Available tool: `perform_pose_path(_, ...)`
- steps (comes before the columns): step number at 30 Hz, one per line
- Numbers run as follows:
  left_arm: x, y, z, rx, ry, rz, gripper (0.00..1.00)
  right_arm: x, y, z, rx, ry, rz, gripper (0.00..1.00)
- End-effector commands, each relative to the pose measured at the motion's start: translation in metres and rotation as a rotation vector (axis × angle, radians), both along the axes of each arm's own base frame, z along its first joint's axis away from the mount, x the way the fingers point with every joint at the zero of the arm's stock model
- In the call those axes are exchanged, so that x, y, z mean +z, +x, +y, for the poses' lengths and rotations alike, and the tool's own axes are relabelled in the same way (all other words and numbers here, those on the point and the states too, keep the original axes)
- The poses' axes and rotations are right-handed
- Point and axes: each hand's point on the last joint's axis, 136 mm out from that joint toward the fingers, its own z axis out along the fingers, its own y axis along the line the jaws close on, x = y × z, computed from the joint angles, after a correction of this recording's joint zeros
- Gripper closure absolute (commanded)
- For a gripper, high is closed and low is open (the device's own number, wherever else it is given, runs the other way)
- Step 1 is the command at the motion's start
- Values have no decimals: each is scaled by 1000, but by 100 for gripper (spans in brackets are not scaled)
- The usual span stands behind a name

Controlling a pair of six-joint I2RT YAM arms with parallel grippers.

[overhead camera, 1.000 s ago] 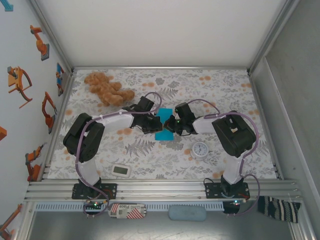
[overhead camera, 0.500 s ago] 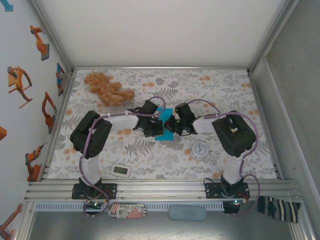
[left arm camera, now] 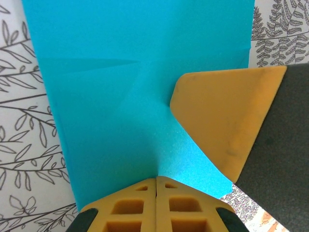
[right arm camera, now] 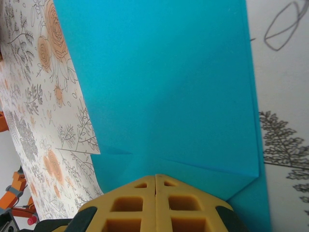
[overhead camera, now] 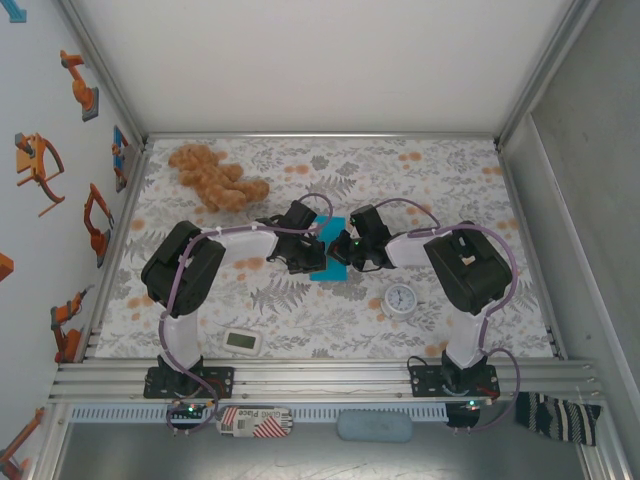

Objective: Fold a paper plane with a square sheet of paper (pick it up from the middle)
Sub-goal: Fold the triangle a second time at the center of the table.

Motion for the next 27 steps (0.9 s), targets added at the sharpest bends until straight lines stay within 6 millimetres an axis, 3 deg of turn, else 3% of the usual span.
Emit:
perform_pose_path(1,-11,-7,10,-14,46,16,93,-65,-39,-42,-47,-211,198,100)
perform_pose_path(15,-19,-33,33,18,-41,78,95,-74,-49,-50,-23,-259,234,100)
perform_pose_path(21,-17,-49,56,21,-8,87,96,-75,-49,-50,-18,-262,236,100)
perform_pose_path(24,-7,-50,64,34,-14,72,96,-72,-47,-47,-10,-253,224,100)
perform_pose_path(27,18,-37,58,45,-65,11,96,-63,-40,-43,-3,-237,195,100)
